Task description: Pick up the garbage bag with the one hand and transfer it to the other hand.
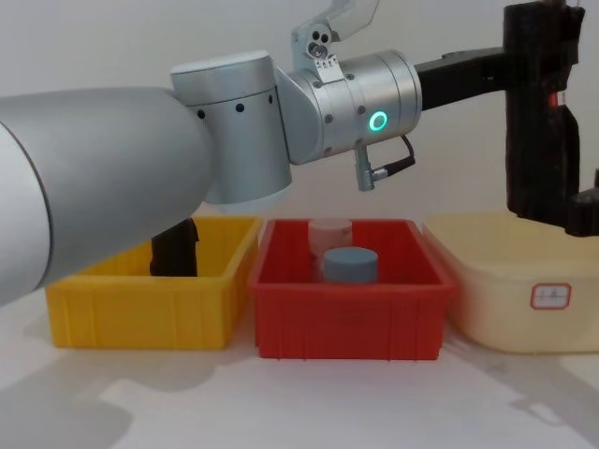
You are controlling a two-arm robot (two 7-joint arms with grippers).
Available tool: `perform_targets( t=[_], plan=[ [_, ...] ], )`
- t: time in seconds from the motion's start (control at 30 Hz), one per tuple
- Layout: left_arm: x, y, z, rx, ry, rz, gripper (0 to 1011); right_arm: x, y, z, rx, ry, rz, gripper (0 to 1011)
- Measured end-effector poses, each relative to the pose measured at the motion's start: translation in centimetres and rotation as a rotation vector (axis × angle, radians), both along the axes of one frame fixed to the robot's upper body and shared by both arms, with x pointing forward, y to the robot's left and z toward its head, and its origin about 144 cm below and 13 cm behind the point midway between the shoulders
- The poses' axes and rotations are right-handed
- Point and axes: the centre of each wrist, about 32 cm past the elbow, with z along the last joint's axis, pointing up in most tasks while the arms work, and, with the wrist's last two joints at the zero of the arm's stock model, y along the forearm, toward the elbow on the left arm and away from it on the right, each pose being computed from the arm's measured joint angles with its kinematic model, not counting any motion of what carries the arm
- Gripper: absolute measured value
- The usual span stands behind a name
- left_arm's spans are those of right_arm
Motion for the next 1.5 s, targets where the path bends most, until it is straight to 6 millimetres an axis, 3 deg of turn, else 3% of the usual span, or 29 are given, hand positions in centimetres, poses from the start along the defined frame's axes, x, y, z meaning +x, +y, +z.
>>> perform_targets(
  t=[0.67,0.93,1.2,1.43,1.5],
  plan=[
    [0.0,0.0,0.0,0.000,0.000,0.000,371,2.5,0.6,0.8,0.006,0.007,0.037,995],
    [0.0,0.0,0.0,0.000,0.000,0.000,371,3.2,0.6,1.4,-0.002,0.021,0.038,840],
    [0.0,0.0,0.0,0.000,0.000,0.000,371,3.4,0.6,1.7,-0.008,0.017,0.040,562],
    [0.0,0.0,0.0,-0.001,-0.001,0.000,371,3.3,0.6,1.8,-0.012,0.002,0.042,556],
    [0.0,0.0,0.0,0.000,-0.001,0.000,429,3.3,0.6,1.9,-0.012,-0.001,0.042,556]
  ],
)
